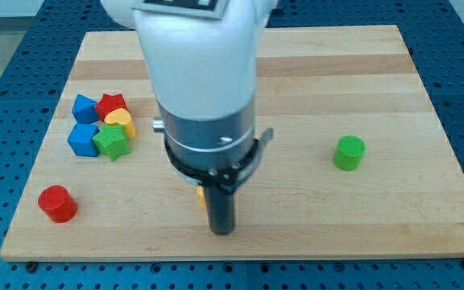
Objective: Push the yellow hexagon to the right of the red circle horizontally
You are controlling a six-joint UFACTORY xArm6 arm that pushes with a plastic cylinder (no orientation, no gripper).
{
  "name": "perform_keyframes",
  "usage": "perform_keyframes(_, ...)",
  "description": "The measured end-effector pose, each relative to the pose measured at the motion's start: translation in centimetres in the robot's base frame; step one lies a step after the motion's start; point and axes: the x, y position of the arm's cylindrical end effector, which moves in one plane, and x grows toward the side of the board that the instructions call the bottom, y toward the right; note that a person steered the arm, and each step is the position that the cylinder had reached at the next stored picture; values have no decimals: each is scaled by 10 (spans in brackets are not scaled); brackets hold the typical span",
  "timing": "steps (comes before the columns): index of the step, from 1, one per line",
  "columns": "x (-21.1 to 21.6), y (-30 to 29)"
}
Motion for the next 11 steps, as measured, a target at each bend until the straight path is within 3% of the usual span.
perform_keyframes(1,3,38)
perform_keyframes(2,-61,28)
perform_keyframes(11,-45,-82)
